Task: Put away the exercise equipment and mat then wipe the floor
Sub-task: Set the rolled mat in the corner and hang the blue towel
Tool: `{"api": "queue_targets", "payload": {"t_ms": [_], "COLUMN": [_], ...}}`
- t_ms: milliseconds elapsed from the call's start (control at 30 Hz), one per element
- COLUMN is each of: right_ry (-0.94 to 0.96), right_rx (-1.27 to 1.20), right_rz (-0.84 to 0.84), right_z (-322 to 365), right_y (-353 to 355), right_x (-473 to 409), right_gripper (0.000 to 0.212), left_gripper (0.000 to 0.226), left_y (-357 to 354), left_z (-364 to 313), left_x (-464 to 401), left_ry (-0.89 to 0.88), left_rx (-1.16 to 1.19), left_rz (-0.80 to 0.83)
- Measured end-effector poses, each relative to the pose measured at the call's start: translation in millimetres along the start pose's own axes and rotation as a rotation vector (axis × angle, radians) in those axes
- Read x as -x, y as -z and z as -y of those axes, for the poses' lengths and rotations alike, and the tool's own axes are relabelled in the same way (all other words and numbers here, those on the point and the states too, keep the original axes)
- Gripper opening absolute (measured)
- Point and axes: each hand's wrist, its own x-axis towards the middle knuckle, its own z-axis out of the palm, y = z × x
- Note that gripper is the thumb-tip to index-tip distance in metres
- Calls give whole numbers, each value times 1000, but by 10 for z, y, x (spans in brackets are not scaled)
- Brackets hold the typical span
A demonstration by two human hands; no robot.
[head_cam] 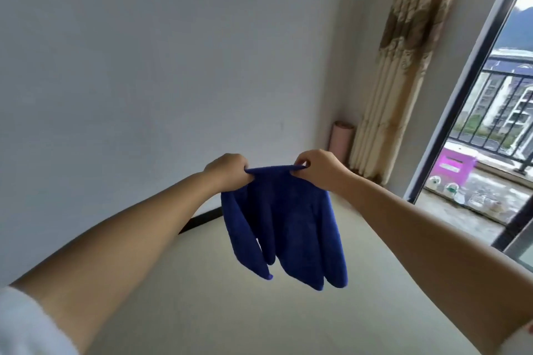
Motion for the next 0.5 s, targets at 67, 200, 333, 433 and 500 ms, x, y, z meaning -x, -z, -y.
{"api": "queue_targets", "payload": {"t_ms": [67,200,333,433,500], "right_ry": [-12,4,0,-39,-80], "right_rx": [-29,73,265,348,342], "right_rz": [-78,-162,-171,-144,-149], "right_z": [-203,-560,-955,-1306,-1563], "right_y": [234,691,1129,1501,1763], "right_x": [-234,-844,-1594,-2209,-2555], "right_gripper": [13,9,11,14,18], "left_gripper": [27,14,26,21,17], "left_y": [-10,-63,-118,-14,142], "left_z": [-274,-768,-1195,-1409,-1528], "left_x": [-391,-1237,-2174,-2982,-3522], "left_ry": [-49,-171,-267,-298,-324], "left_rx": [81,384,546,643,681], "left_rz": [62,216,336,239,202]}}
